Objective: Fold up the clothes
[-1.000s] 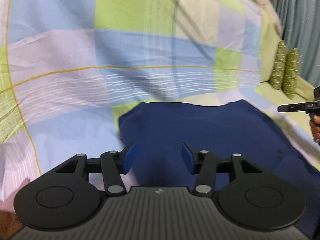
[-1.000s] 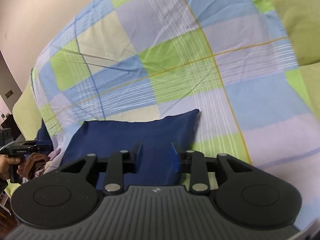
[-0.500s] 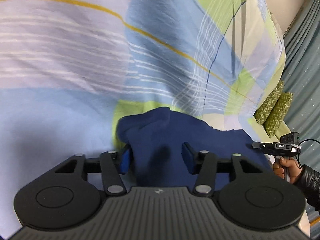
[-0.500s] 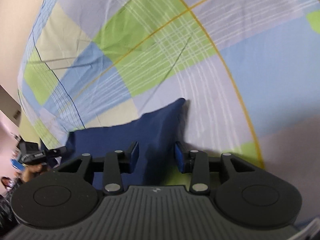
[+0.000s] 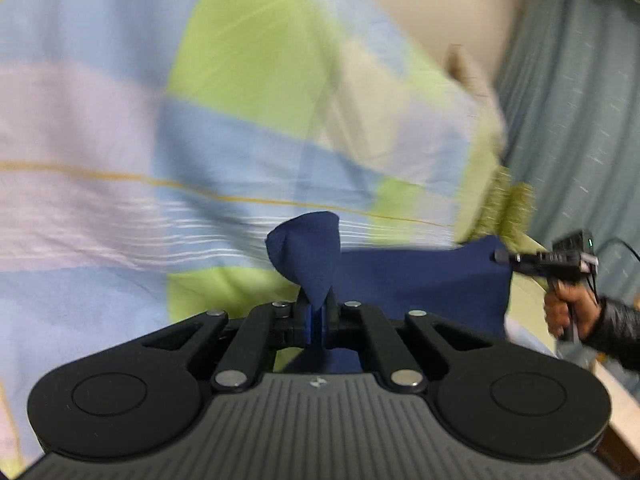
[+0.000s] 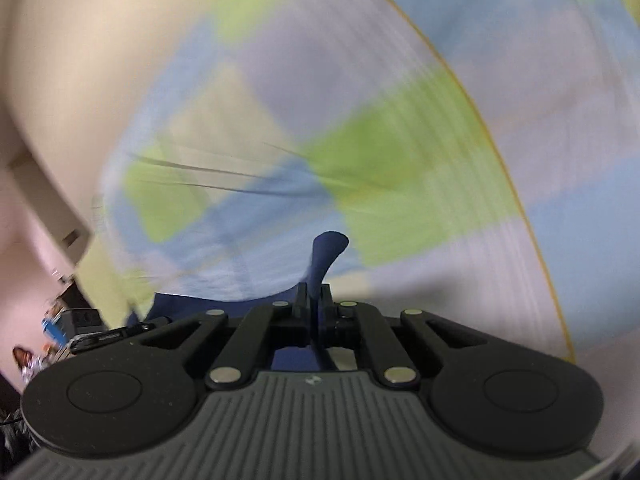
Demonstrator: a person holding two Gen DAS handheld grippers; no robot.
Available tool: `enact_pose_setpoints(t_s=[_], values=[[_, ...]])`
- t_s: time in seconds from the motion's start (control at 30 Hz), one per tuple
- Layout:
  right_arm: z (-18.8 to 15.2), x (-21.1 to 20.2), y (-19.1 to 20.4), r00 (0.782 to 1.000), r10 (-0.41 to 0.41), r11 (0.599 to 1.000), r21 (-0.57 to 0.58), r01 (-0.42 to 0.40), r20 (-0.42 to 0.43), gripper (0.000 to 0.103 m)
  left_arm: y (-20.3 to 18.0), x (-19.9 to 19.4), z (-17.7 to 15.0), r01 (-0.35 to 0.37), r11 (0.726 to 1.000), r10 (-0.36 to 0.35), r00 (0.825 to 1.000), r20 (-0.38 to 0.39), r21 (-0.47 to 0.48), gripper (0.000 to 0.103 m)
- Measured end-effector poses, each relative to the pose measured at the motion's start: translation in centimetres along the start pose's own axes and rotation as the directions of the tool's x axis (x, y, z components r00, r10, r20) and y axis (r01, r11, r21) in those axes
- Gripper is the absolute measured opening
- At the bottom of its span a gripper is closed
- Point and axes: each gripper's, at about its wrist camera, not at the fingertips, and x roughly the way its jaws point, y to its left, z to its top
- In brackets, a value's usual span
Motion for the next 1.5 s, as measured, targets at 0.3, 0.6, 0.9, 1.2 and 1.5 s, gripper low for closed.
enact_pose_setpoints(t_s=[0.3,0.6,0.9,1.2,1.5], values=[[-8.8,-9.7,7.3,0.996,-0.007,0.979,-0.203,-0.012,-0.092,0.003,-4.4,-8.2,-8.6,-0.042,0.999,0.040,0.995,-0.094,-0.013,0.000],[-15.1,-11.3,8.6,0.970,-0.094,0.952,-0.305,0.021,-0.226,0.003,-7.9,-11.7,-12.3,-0.087,0.992,0.098,0.988,-0.123,0.093,0.000],[-16.8,-15.7,12.1,0.985,-0.059,0.947,-0.320,0.003,-0.165,0.003,-10.9,-15.0,-15.8,-0.100,0.990,0.109,0.990,-0.091,0.100,0.000],[-16.6,-17.9,10.4,0.998,-0.016,0.989,-0.146,0.008,-0.057,0.003,-10.8,-15.1,-16.1,-0.133,0.985,0.142,0.987,-0.079,0.105,0.000],[-19.2,-17.6,8.9,0.990,-0.069,0.989,-0.141,0.051,-0.127,0.003,-10.9,-13.8,-18.2,-0.176,0.974,0.198,0.968,-0.155,0.144,0.000]])
